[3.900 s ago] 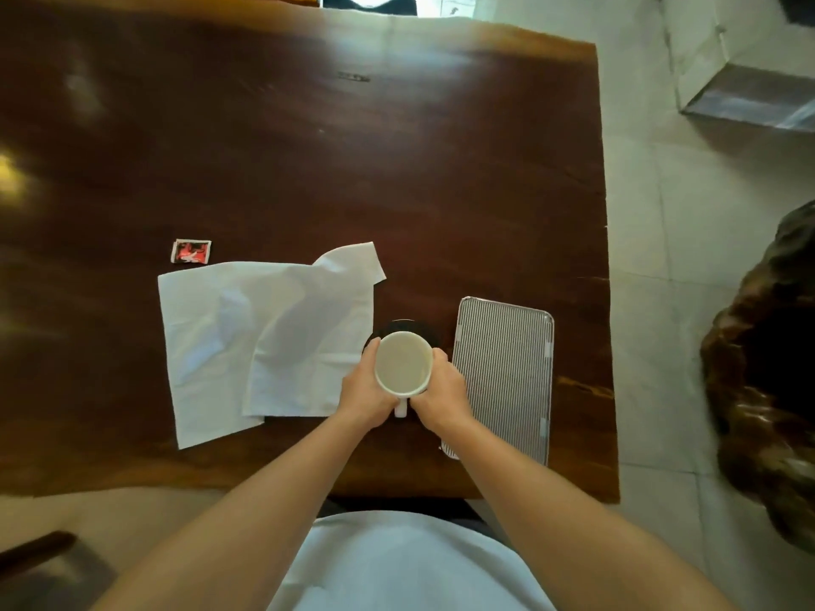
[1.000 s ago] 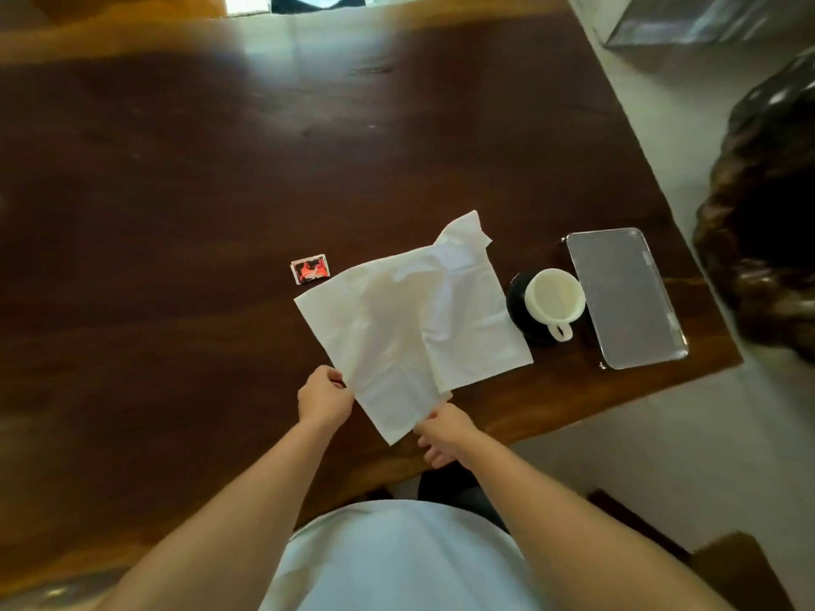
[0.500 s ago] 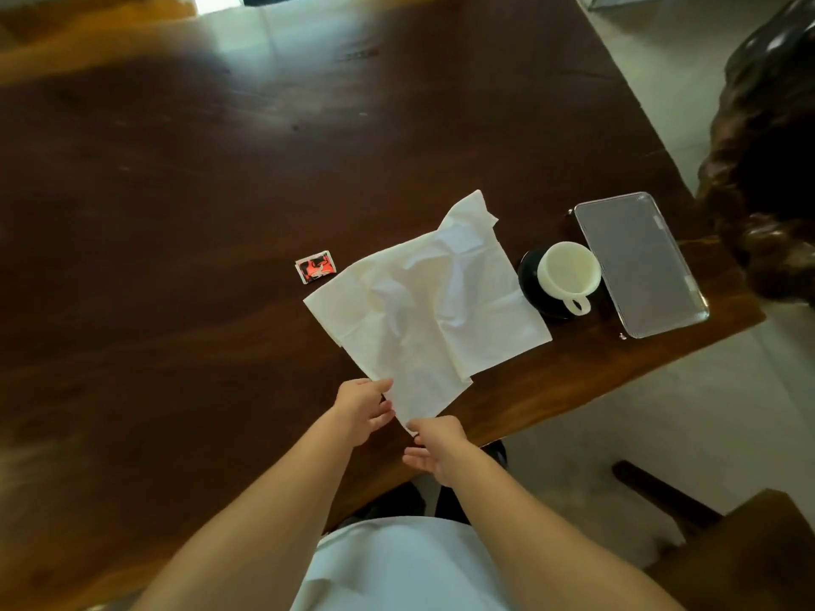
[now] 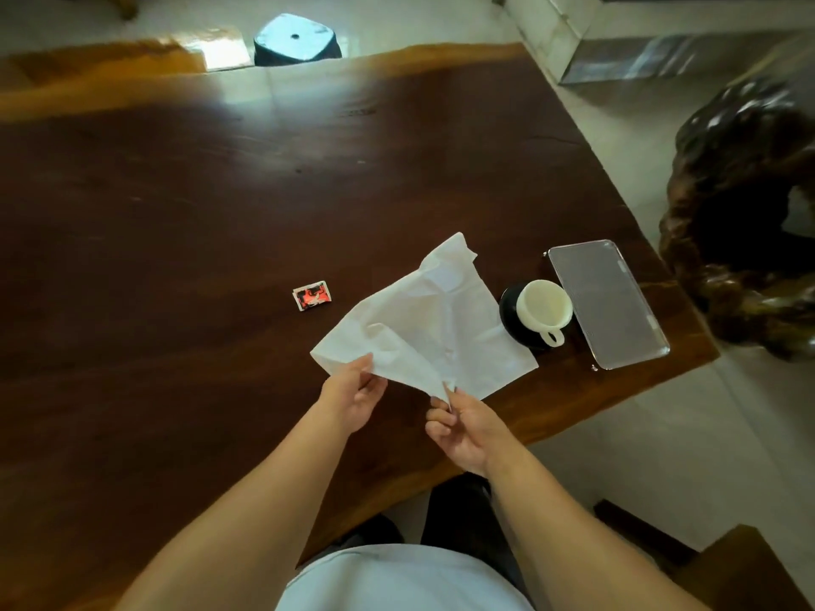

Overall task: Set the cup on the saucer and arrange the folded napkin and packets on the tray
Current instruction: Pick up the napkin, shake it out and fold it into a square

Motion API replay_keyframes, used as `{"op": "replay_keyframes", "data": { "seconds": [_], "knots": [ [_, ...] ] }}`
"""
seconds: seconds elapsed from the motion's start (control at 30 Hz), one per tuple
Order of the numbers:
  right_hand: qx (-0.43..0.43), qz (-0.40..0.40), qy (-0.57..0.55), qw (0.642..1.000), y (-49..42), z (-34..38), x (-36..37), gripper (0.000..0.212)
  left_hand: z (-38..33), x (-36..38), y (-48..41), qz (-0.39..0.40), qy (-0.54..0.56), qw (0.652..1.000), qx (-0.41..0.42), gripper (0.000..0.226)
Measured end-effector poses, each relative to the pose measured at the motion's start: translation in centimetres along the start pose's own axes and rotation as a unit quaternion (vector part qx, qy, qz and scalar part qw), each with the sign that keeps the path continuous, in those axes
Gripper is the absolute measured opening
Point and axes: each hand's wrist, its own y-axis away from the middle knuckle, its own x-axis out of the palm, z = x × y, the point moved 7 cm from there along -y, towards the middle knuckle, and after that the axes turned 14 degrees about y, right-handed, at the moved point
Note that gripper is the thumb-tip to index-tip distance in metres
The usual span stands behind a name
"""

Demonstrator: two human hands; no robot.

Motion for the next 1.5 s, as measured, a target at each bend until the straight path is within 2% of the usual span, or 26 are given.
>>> {"op": "replay_keyframes", "data": {
  "seconds": [0.13,0.23,0.3,0.4,0.5,0.57,0.7,0.87,1.03,1.1,1.23,1.33,1.43,1.5],
  "knots": [
    [-0.038,0.116,0.036,0.992,2.4,3.6,2.3,0.023,-4.6,1.9,1.0,-0.006,0.038,0.998,0.045,0.024],
    [-0.053,0.15,0.034,0.987,3.1,6.1,3.1,0.034,-7.5,3.0,1.8,0.01,0.065,0.995,0.077,0.016],
    [-0.071,0.149,0.038,0.986,3.2,8.2,3.5,0.03,-9.2,3.4,2.6,0.025,0.088,0.991,0.094,0.008],
    [-0.128,0.117,0.046,0.984,2.8,11.7,3.9,0.013,-11.3,3.2,4.6,0.031,0.098,0.986,0.13,0.017],
    [-0.163,0.054,0.024,0.985,2.0,14.8,3.6,0.03,-13.9,2.9,6.3,0.037,0.102,0.979,0.17,0.012],
    [-0.18,0.035,0.033,0.983,1.8,16.6,4.0,0.031,-15.9,2.9,7.3,0.039,0.09,0.976,0.197,0.01],
    [-0.212,0.023,0.072,0.974,2.0,20.0,5.9,0.028,-19.5,4.6,9.9,0.063,0.062,0.966,0.243,0.021],
    [-0.28,0.051,0.125,0.95,4.6,25.6,9.8,0.03,-23.9,9.0,14.9,0.114,0.036,0.944,0.308,0.024],
    [-0.34,0.112,0.116,0.926,7.2,30.6,13.5,0.027,-26.2,12.6,21.1,0.219,0.068,0.903,0.365,0.03],
    [-0.35,0.125,0.119,0.921,7.8,31.0,14.0,0.025,-26.4,12.5,22.1,0.235,0.086,0.89,0.381,0.031],
    [-0.314,0.115,0.123,0.934,6.0,28.1,12.3,0.017,-25.1,8.6,19.7,0.187,0.116,0.894,0.39,0.037],
    [-0.253,0.065,0.105,0.96,2.8,23.2,8.4,0.028,-21.6,2.8,15.6,0.116,0.114,0.917,0.365,0.053],
    [-0.166,-0.018,0.102,0.981,-0.2,16.4,2.6,0.029,-16.3,-4.1,11.6,0.021,0.101,0.941,0.323,0.036],
    [-0.104,-0.089,0.125,0.983,-1.5,11.8,-1.7,0.027,-13.0,-8.9,9.2,-0.044,0.079,0.953,0.29,0.028]
  ]
}}
